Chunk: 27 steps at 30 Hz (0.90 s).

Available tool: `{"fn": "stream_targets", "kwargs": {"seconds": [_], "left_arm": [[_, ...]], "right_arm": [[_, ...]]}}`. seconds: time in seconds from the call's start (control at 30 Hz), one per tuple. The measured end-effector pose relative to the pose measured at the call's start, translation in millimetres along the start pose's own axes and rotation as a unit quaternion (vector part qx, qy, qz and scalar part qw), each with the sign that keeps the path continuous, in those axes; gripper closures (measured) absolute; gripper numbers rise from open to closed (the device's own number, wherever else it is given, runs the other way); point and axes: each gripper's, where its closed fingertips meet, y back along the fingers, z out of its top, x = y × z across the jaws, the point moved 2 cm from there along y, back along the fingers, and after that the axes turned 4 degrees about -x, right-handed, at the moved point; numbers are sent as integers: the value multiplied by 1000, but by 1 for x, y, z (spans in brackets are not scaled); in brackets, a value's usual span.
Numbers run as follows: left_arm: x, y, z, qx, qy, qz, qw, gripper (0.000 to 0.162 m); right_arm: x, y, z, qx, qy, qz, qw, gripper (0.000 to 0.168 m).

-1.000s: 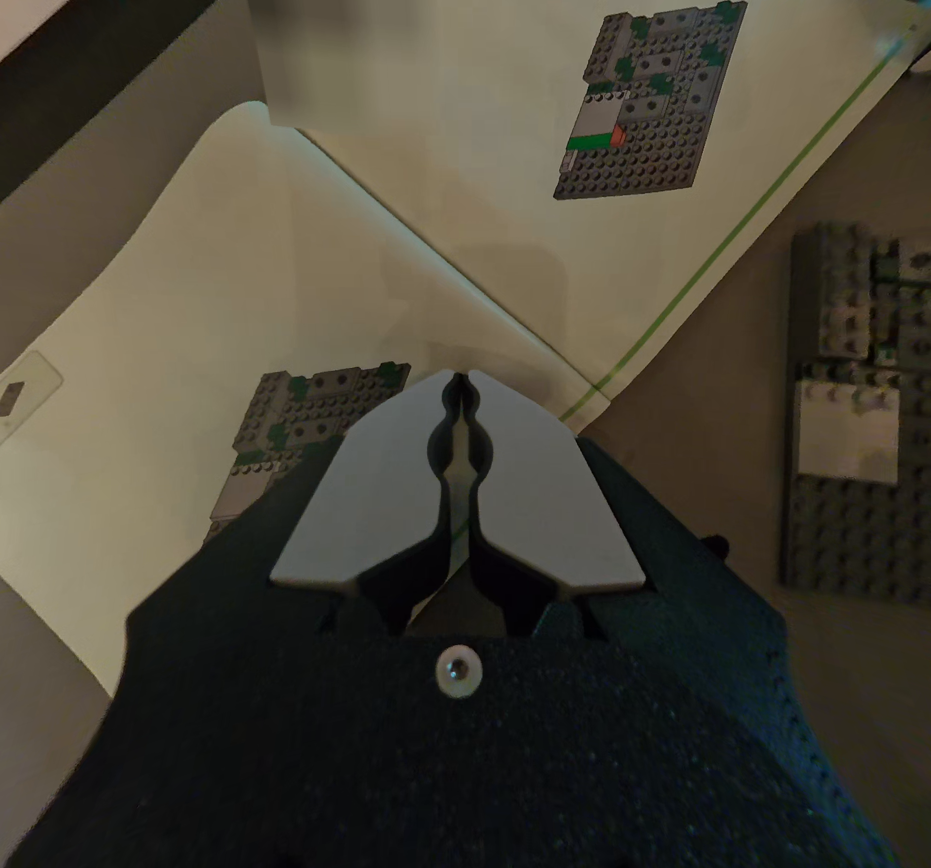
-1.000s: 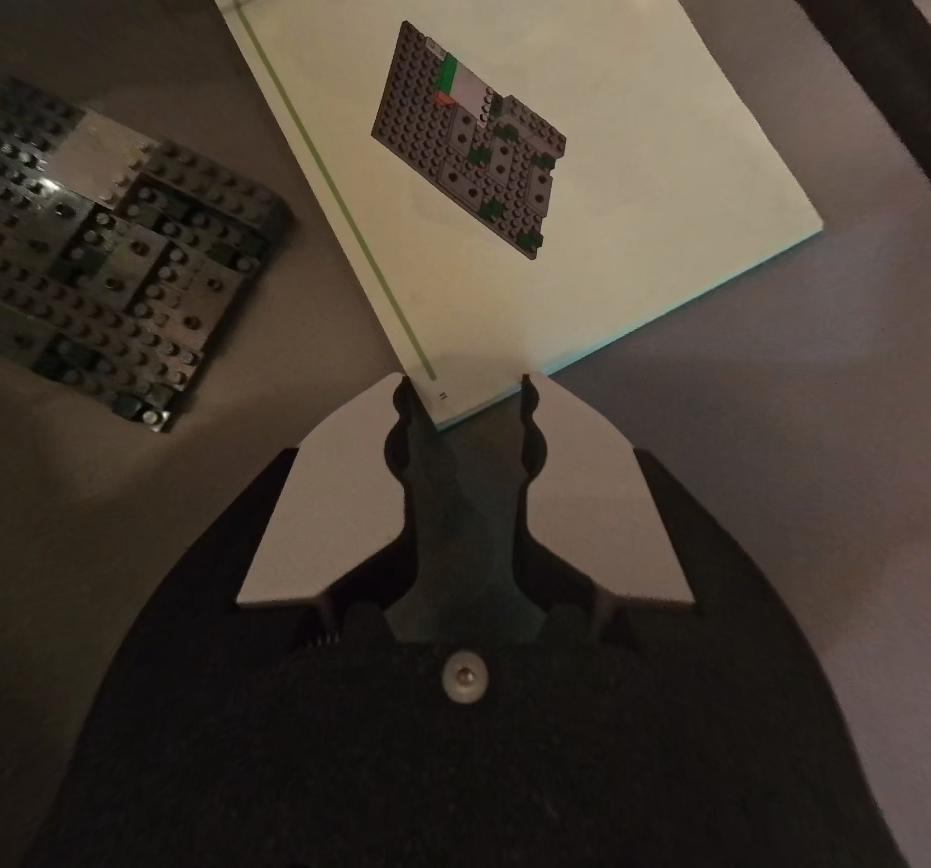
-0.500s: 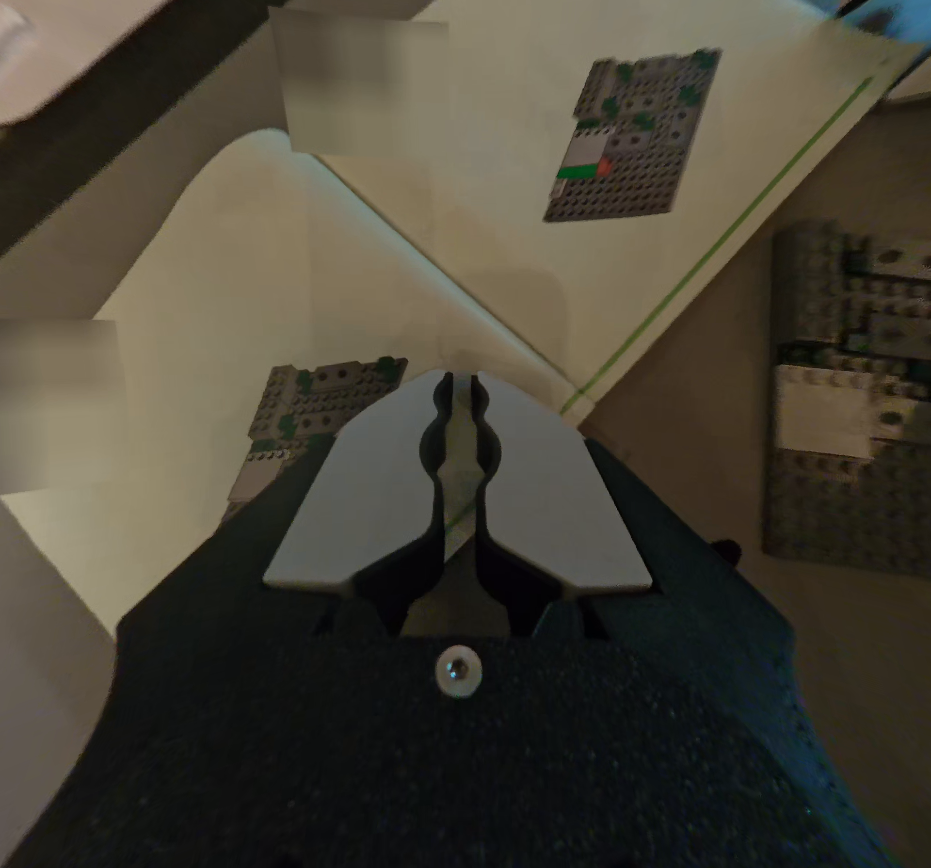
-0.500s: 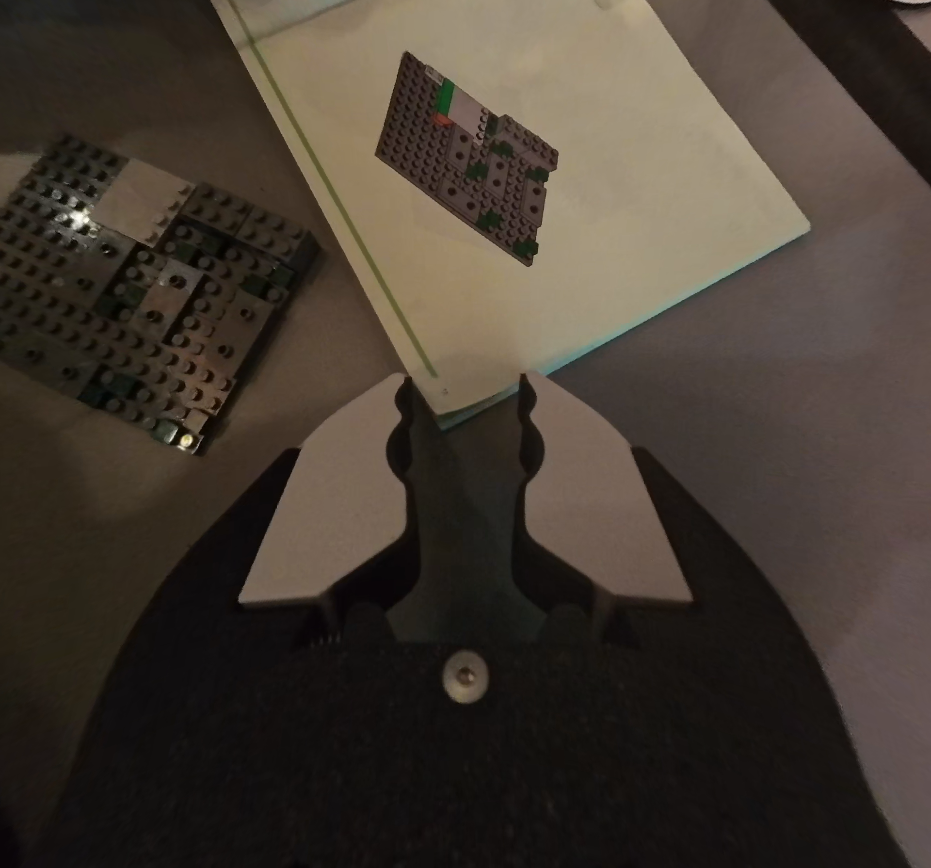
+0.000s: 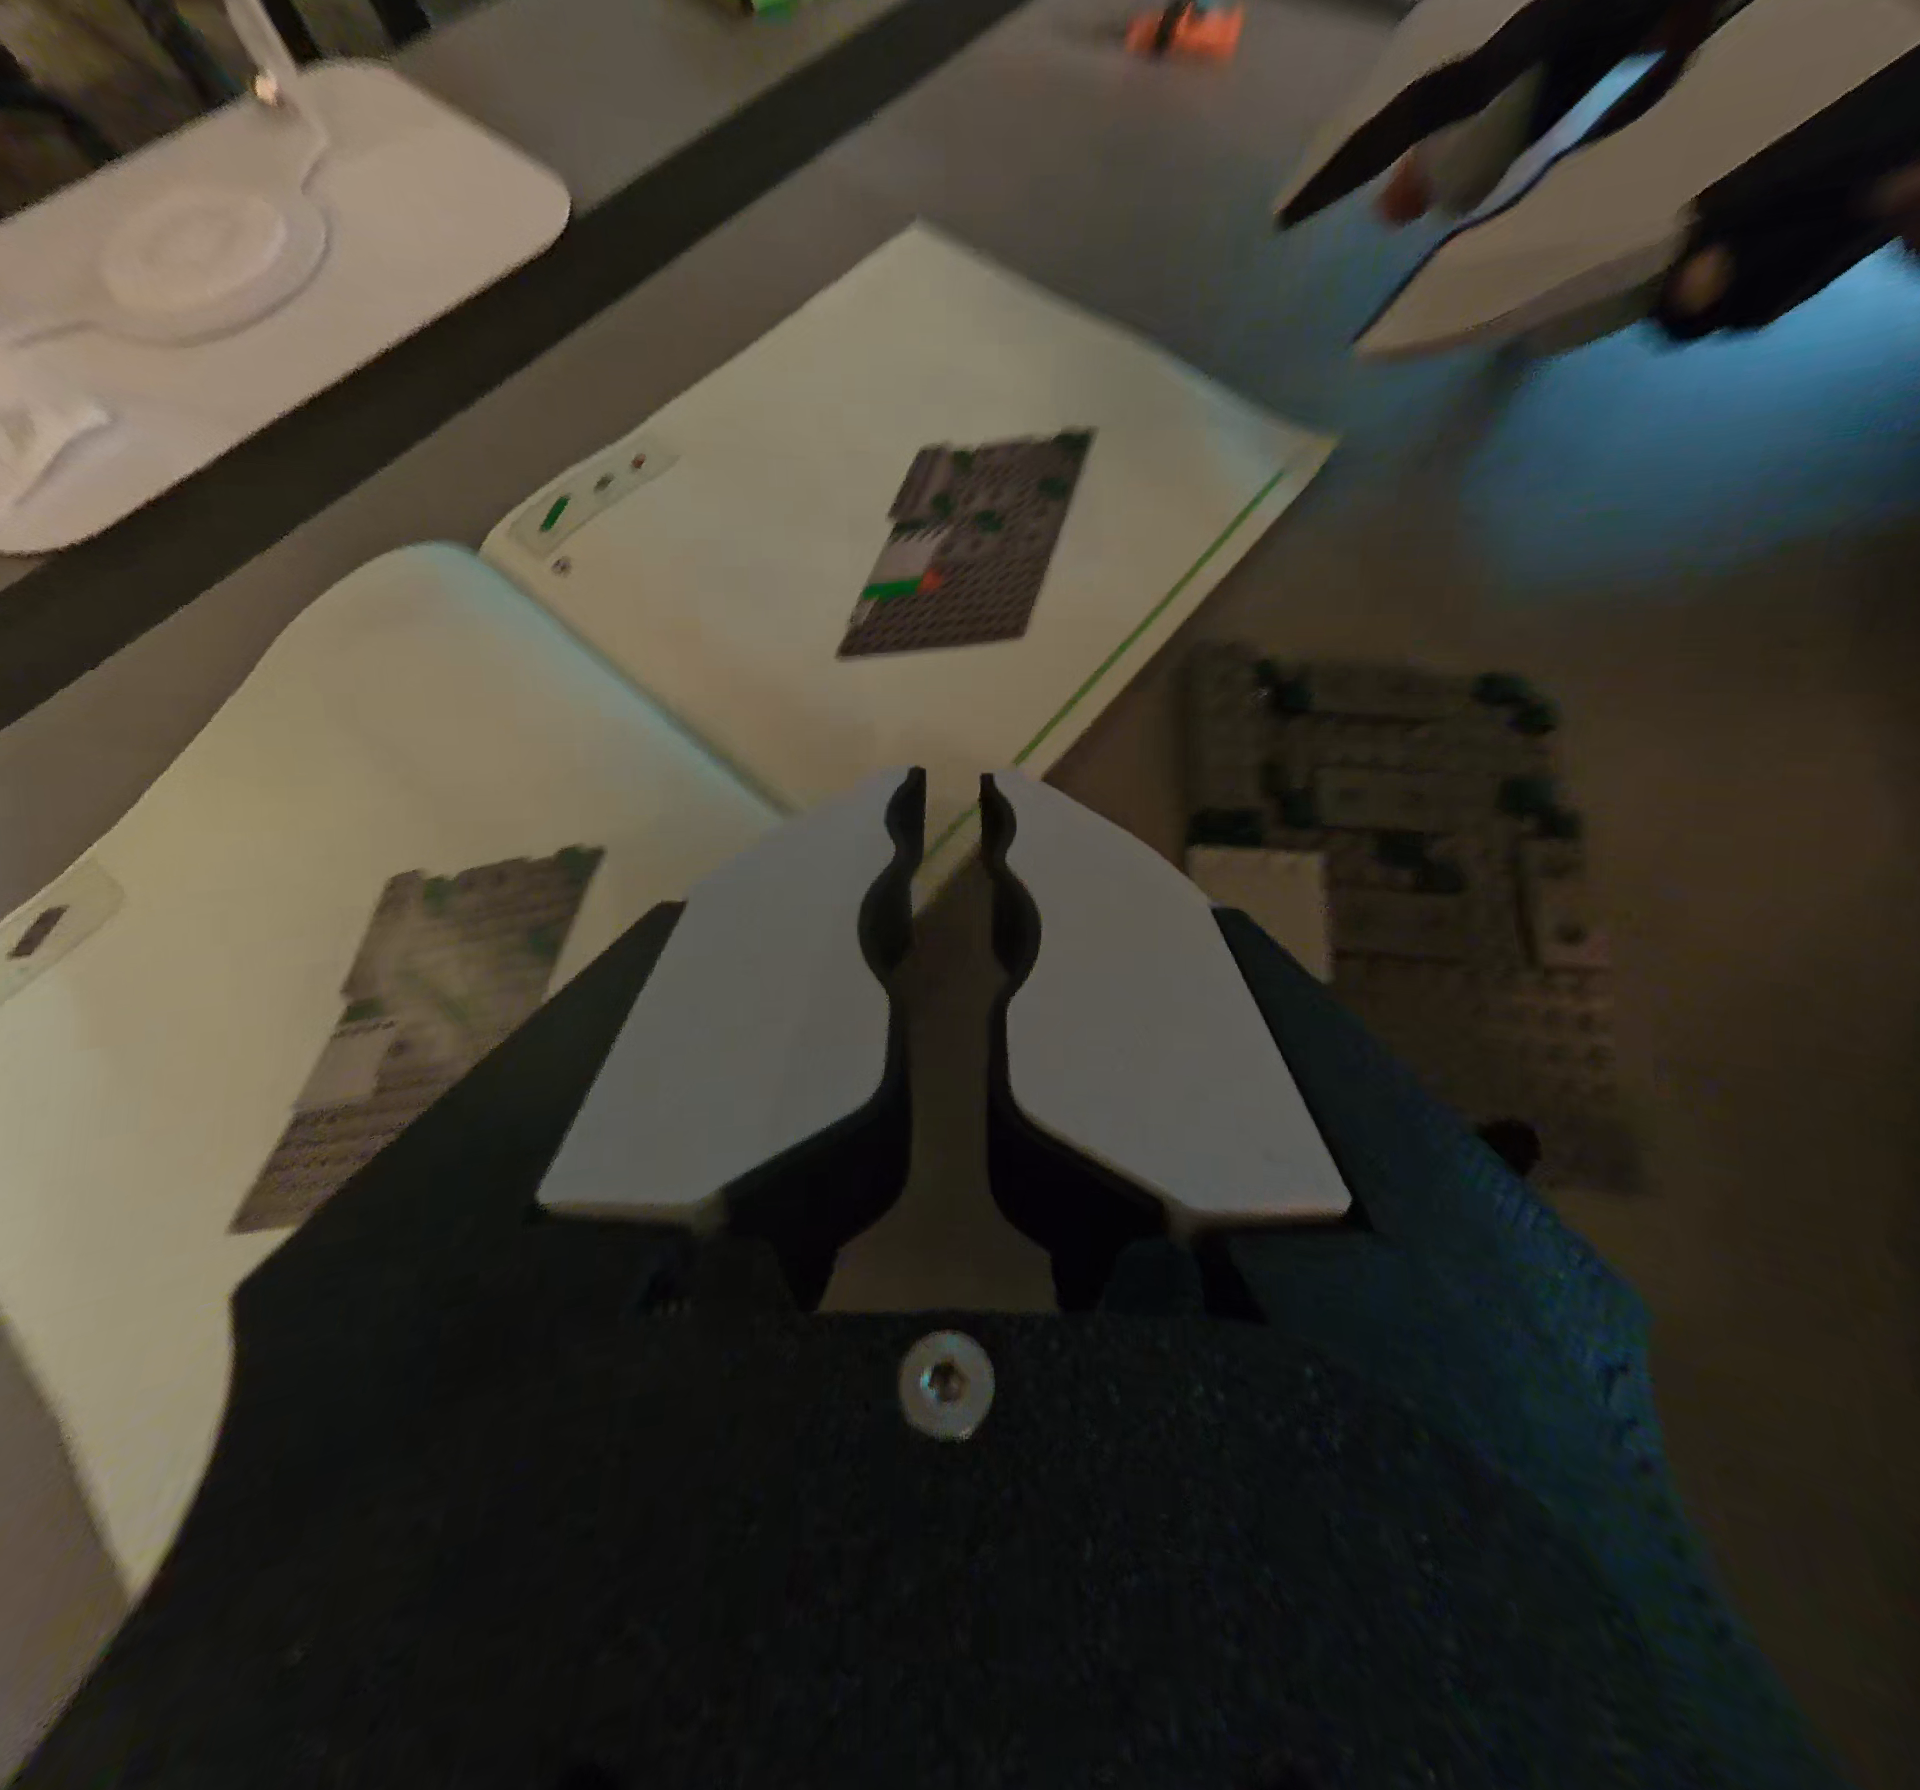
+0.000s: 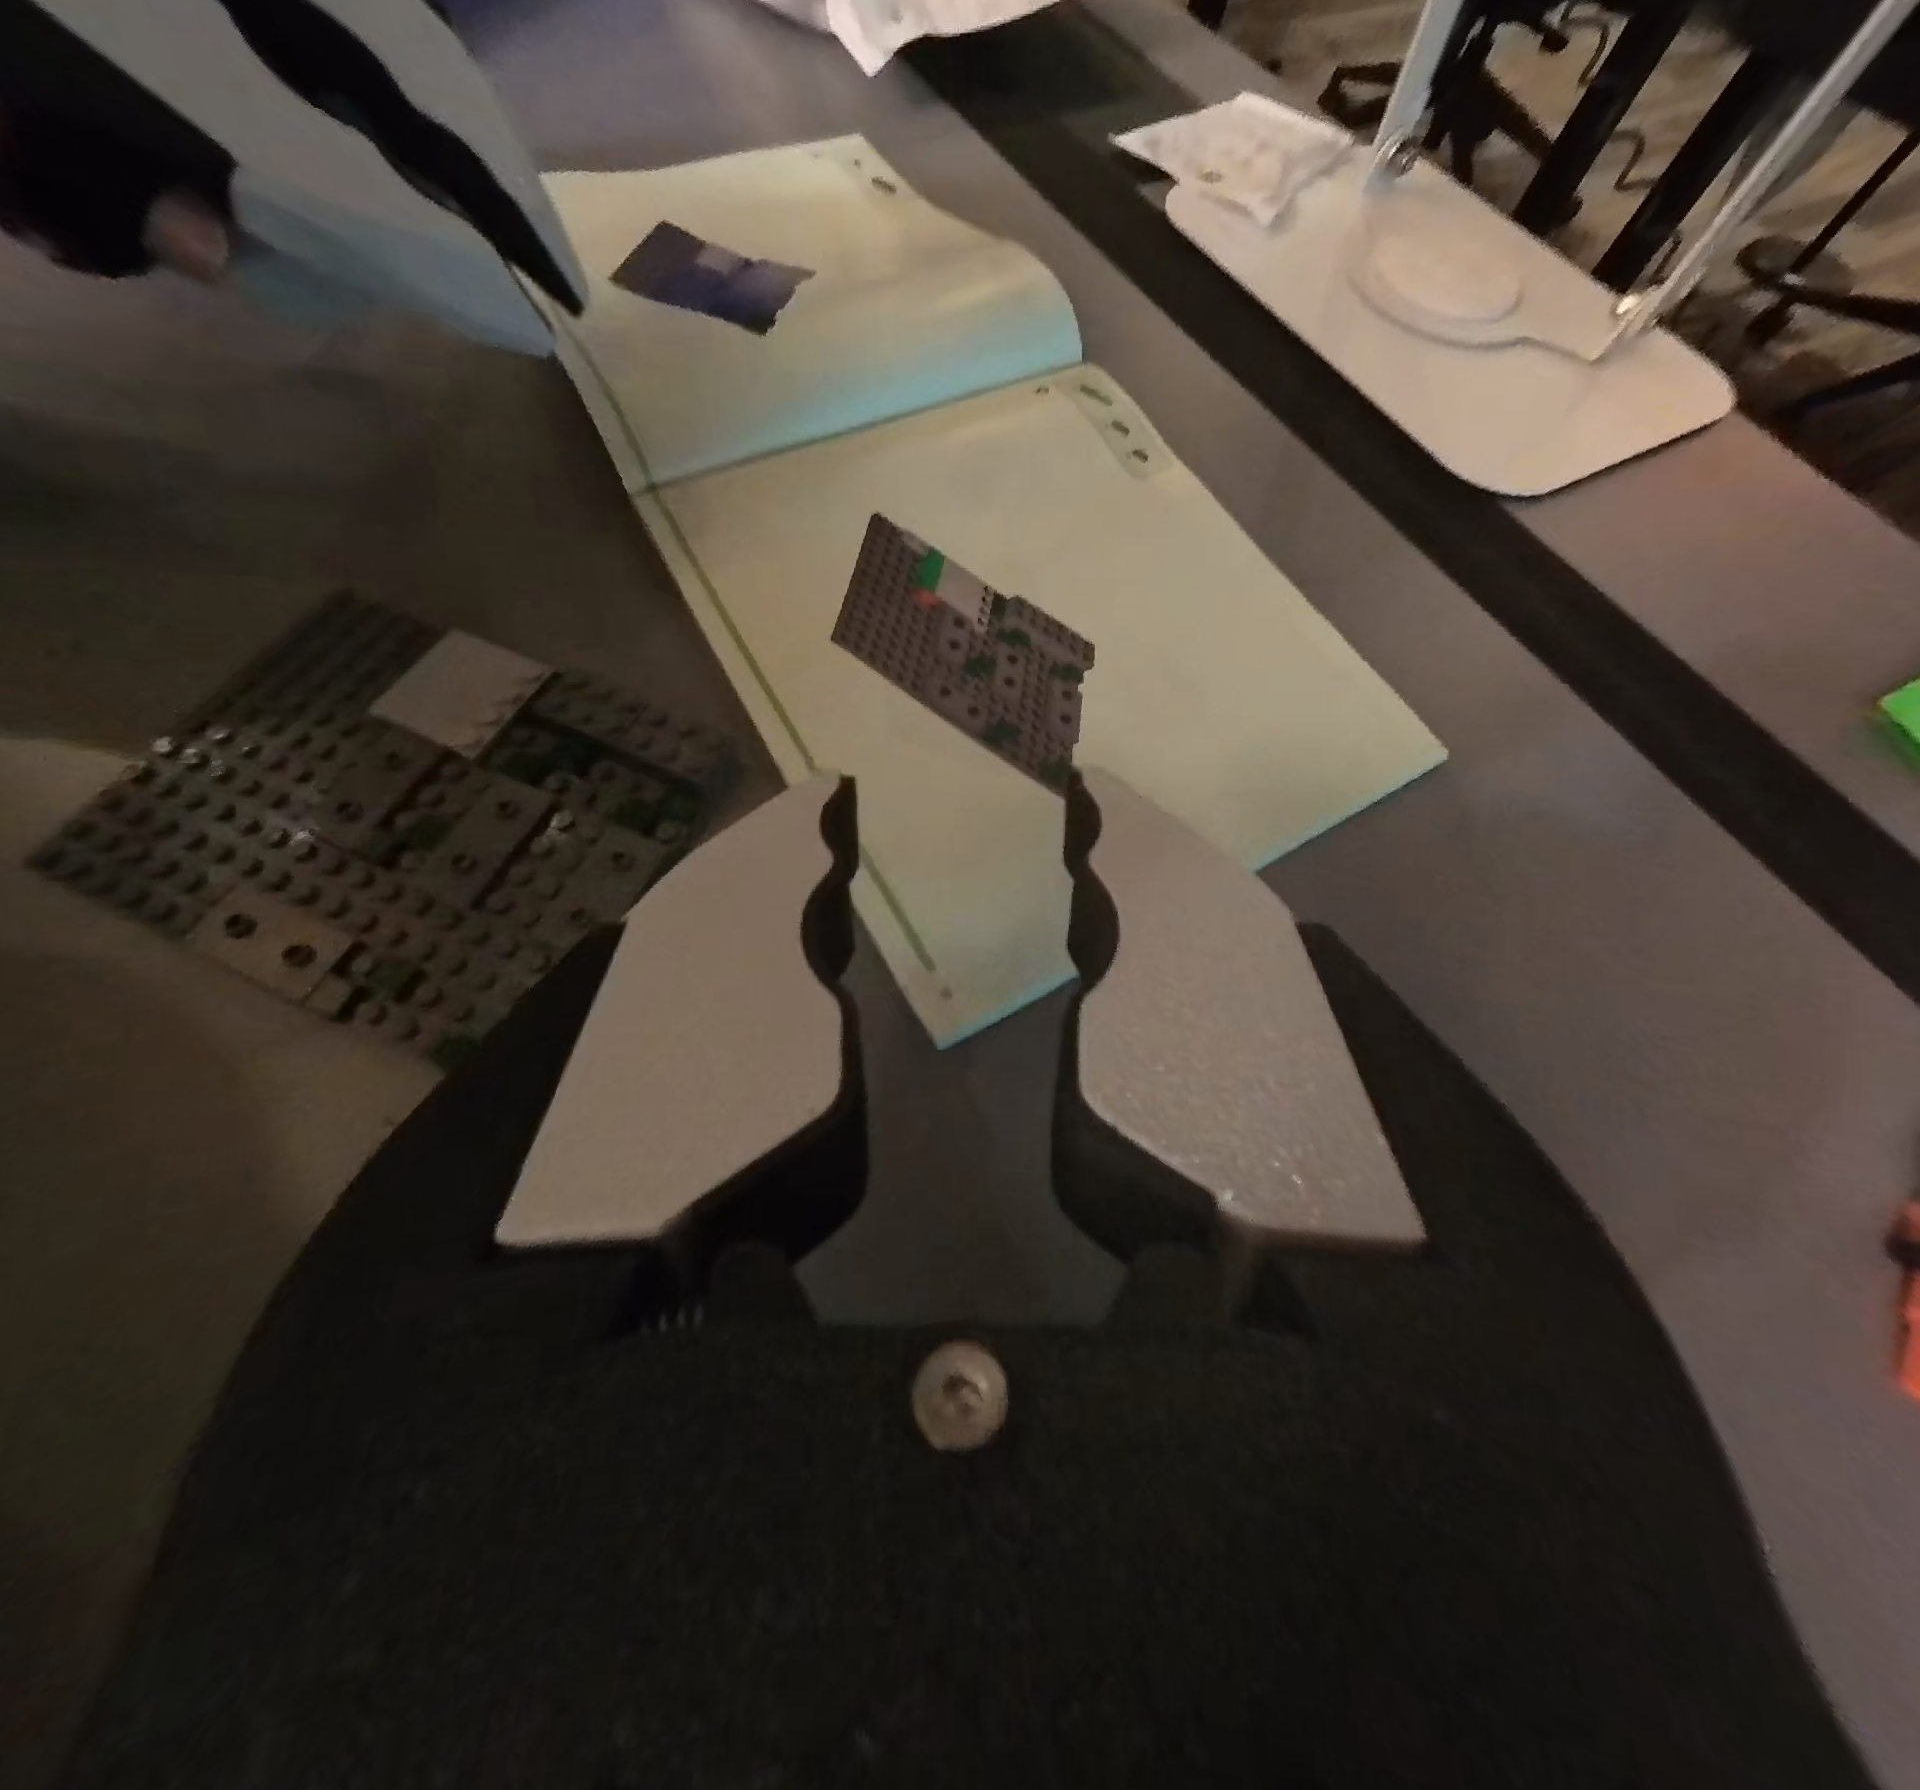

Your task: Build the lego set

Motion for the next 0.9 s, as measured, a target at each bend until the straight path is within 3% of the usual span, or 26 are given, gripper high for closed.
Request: {"fn": "stream_targets", "kwargs": {"seconds": [0.17,0.57,0.9], "left_arm": [[-29,-2,8,-40,8,-7,999,154],[-47,-24,-20,-45,-104,36,993,159],[2,-9,-25,-44,-69,107,991,162]], "right_arm": [[0,-4,-7,-44,-2,-19,999,139],[6,-3,-6,-92,38,-45,994,150],[21,-6,9,-128,4,-33,991,160]]}}
